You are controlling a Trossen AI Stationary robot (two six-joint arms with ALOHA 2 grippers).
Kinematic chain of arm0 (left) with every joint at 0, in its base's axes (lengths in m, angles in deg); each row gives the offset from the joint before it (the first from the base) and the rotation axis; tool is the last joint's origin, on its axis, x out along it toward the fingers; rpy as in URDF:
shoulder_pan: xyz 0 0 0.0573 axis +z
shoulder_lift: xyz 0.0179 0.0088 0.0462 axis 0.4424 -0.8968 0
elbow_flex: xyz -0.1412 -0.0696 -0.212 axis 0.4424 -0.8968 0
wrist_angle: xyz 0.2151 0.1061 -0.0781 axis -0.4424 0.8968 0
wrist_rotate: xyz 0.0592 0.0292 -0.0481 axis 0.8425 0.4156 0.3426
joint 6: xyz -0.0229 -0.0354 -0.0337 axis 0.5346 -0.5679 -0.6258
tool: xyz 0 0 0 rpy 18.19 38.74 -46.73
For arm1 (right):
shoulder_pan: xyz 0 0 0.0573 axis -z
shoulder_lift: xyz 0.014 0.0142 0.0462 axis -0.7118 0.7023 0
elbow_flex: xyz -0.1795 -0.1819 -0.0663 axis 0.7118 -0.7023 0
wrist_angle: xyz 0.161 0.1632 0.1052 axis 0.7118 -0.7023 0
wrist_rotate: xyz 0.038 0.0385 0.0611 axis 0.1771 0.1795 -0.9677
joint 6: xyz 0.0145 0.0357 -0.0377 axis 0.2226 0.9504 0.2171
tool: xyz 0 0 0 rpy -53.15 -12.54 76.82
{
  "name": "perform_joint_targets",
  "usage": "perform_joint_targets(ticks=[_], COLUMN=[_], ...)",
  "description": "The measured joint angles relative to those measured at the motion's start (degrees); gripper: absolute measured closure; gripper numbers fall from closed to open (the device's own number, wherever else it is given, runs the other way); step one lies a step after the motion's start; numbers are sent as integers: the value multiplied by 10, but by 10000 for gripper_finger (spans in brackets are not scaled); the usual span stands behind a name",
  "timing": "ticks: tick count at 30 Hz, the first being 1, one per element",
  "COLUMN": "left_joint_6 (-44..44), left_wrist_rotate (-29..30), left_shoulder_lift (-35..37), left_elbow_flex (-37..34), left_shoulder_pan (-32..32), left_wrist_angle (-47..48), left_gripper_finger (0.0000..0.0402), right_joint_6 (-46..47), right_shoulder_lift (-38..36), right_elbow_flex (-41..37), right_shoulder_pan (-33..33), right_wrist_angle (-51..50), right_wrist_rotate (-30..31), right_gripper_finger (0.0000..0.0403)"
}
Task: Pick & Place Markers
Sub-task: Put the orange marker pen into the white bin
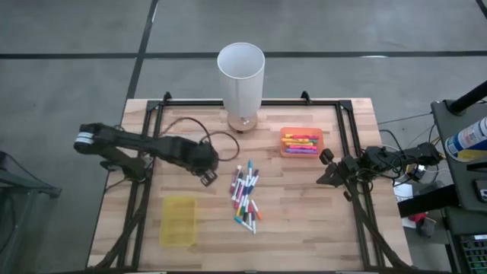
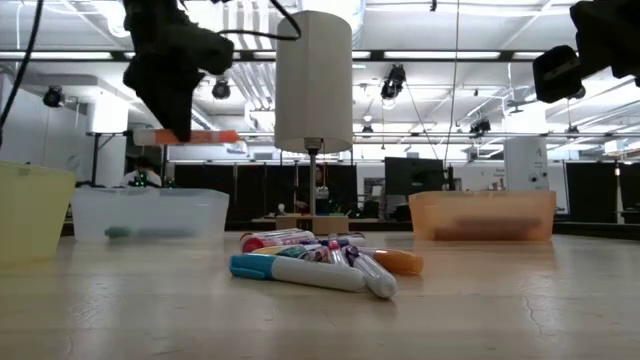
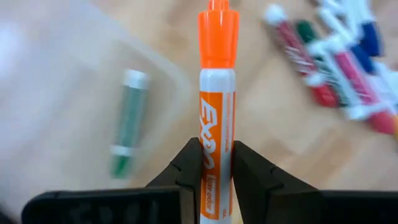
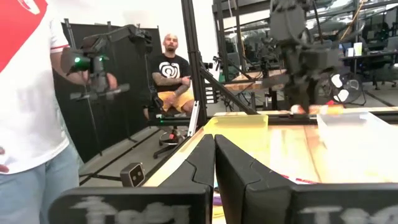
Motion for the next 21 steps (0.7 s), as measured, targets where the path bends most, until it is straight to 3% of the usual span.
perform_joint_targets(ticks=[3, 8, 15, 21], left_joint_6=[55, 150, 232, 231], left_wrist_rotate=[42, 46, 1, 0], left_shoulder_lift=[27, 45, 39, 41], left_elbow_flex=[-12, -40, -103, -135], left_shoulder_pan=[20, 80, 164, 200], left_wrist_angle=[18, 16, 24, 23], left_gripper_finger=[340, 340, 339, 339], right_joint_6=[0, 0, 0, 0], right_shoulder_lift=[0, 0, 0, 0], right_elbow_flex=[0, 0, 0, 0], right_shoulder_pan=[0, 0, 0, 0], right_wrist_angle=[0, 0, 0, 0], right_wrist_rotate=[0, 0, 0, 0], right_gripper_finger=[394, 394, 394, 394])
